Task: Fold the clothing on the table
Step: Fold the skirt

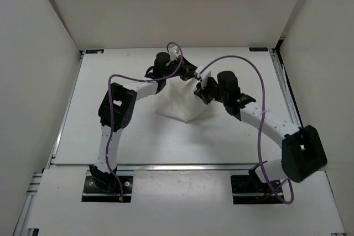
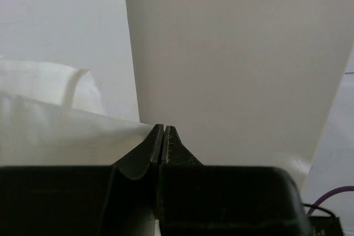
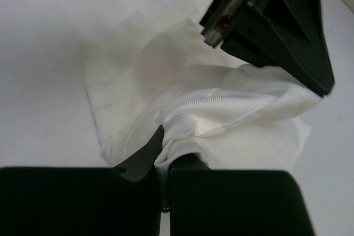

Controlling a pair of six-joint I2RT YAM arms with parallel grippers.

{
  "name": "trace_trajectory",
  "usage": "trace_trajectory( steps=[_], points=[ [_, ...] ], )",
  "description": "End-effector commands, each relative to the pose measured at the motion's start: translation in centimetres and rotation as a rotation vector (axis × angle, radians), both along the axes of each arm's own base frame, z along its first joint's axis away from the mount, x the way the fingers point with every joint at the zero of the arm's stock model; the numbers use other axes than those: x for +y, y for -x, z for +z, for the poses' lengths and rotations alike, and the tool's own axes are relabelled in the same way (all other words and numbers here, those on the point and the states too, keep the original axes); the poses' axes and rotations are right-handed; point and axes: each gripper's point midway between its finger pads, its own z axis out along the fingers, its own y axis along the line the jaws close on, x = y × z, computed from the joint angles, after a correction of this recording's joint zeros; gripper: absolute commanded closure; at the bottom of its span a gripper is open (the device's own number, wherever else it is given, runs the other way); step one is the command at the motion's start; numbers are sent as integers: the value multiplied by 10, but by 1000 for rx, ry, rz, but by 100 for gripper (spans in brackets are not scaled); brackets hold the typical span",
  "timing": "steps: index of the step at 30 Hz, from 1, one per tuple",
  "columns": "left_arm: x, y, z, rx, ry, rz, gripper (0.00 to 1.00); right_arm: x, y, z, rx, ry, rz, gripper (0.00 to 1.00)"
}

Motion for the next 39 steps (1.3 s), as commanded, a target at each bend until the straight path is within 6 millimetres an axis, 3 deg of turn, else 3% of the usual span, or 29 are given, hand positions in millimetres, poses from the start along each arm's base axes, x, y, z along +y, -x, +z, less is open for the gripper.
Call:
trace_trajectory(
  steps=[1,2,3,4,5,7,8,9,10,11,12,13,14,16,19,21,22,23,25,27,28,29,30,31,32,34,37,39],
  points=[
    [68,-30,36,-79,50,138,99,59,20,11,35,-13,349,100],
    [82,-31,34,-80,42,151,92,75,18,6,66,13,414,100],
    [114,-34,27,-60,33,200,6,88,21,4,79,31,451,100],
    [151,-37,26,-36,34,270,1,98,13,-6,69,66,467,100],
    [171,-40,30,-52,38,321,2,112,12,-12,17,93,499,100],
    [242,-34,40,-75,-5,481,1,139,16,-18,-39,117,555,100],
    [260,-30,36,-87,-41,525,1,150,10,-25,-55,120,557,100],
    [279,-24,47,-118,-66,559,1,161,9,-30,-69,124,573,100],
    [312,-22,53,-123,-77,631,2,170,14,-36,-63,133,591,99],
    [317,-14,44,-105,-93,624,1,175,9,-45,-53,144,584,94],
    [323,-6,47,-106,-89,618,2,183,10,-52,-43,153,587,80],
    [328,1,44,-96,-84,622,1,187,14,-57,-28,155,601,25],
    [326,10,37,-76,-74,597,1,189,15,-64,-8,165,599,1],
    [316,24,25,-44,-53,556,1,190,10,-70,29,170,562,1],
    [293,38,22,-49,-40,478,2,183,-18,-35,27,106,392,1],
    [277,39,37,-110,-50,407,1,168,-34,25,-93,30,314,1],
    [263,43,38,-131,-63,357,1,157,-42,42,-107,4,290,0],
    [249,45,46,-146,-70,323,1,141,-50,78,-130,-59,259,1],
    [237,44,65,-225,-92,295,2,114,-52,134,-80,-200,227,0],
    [218,52,95,-313,-78,246,1,70,-69,155,25,-288,158,1],
    [214,53,101,-334,-75,242,1,65,-61,157,112,-324,186,8],
    [207,60,114,-369,-64,232,1,48,-66,158,130,-334,176,37],
    [202,66,123,-398,-56,233,1,44,-56,145,209,-347,188,56],
    [202,67,126,-409,-51,249,1,27,-55,132,222,-331,158,63],
    [201,72,134,-443,-47,271,1,22,-50,122,231,-296,151,81],
    [188,84,138,-480,-52,258,1,15,-39,93,251,-200,149,100],
    [157,98,125,-438,-54,154,2,13,-19,67,320,-144,181,100],
    [138,106,95,-354,-75,83,1,5,-15,57,365,-161,173,100]
  ],
)
